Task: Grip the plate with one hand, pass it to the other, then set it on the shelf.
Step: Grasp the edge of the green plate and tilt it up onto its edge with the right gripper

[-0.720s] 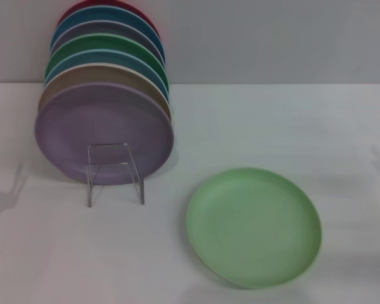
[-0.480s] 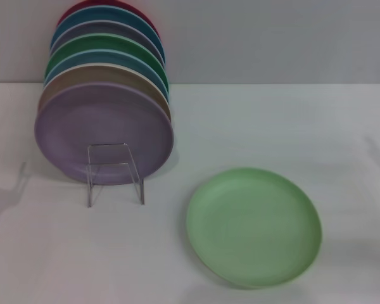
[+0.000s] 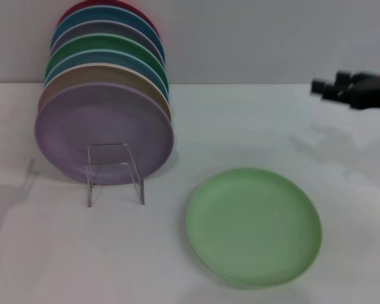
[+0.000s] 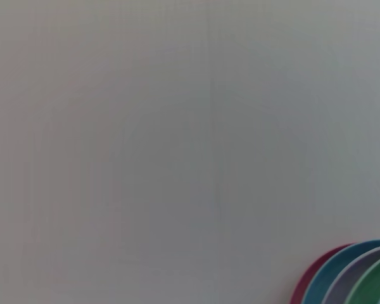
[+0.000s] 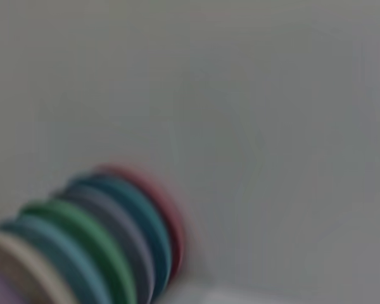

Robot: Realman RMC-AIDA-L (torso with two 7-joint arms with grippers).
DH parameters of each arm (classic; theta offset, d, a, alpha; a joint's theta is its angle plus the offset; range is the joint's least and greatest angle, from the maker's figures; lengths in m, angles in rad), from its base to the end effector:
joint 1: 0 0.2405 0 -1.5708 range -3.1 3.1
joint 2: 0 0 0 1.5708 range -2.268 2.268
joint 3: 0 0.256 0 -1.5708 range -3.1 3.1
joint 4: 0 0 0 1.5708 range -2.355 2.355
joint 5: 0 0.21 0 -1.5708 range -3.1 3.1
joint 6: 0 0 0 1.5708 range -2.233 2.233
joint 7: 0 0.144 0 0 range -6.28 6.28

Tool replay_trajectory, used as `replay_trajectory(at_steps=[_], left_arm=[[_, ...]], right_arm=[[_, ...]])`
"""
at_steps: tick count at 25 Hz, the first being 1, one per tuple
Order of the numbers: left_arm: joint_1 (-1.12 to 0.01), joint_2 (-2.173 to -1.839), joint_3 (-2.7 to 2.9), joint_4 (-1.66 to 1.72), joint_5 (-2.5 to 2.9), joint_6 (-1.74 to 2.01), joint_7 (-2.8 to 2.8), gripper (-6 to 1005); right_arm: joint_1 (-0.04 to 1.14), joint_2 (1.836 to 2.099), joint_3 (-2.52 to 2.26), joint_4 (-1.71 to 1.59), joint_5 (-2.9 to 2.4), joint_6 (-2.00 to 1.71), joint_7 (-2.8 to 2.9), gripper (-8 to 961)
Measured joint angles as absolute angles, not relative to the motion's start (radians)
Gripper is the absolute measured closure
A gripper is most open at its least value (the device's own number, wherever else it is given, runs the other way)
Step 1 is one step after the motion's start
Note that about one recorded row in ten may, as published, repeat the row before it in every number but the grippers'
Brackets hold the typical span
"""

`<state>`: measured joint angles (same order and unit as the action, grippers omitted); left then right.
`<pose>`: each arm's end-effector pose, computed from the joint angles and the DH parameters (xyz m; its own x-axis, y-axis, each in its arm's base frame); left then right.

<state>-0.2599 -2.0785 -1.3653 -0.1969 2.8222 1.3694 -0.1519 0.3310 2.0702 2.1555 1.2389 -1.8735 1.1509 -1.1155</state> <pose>-0.3480 0.2823 0.0211 0.7234 -0.2015 0.6604 0.6629 -0.0649 -0.7459 0.2410 0.3688 0.0832 0.6743 -0.4211 -0.6067 -0.7192 -0.5611 -0.4099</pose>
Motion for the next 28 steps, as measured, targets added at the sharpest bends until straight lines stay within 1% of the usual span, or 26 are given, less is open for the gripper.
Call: replay_trajectory(at_steps=[5,8,10,19,28], left_arm=[[-0.262,-2.078,-1.344,-0.209,2.824,1.372,-0.153,196],[-0.263,-2.079,-1.341,-0.21,2.822,1.371,-0.153,197],[-0.264,-2.079,-1.341,-0.21,2.822,1.369,-0.153,198],[-0.263,-2.079,-1.341,-0.209,2.826,1.37,-0.153,200],[-0.26,-2.078,-1.341,-0.21,2.827,1.375,-0.153,203]], right_arm=[[0.419,2.054,2.119,1.312,-2.215,1.317,-0.753,258],[0.456,2.043,2.12,1.308,-2.293,1.403,-0.698,259],[0.47,2.04,2.113,1.305,-2.333,1.429,-0.686,259],[0.582,2.041,2.086,1.134,-2.529,1.433,-0.643,259],[0.596,2.047,2.012,1.08,-2.534,1.38,-0.637,259]])
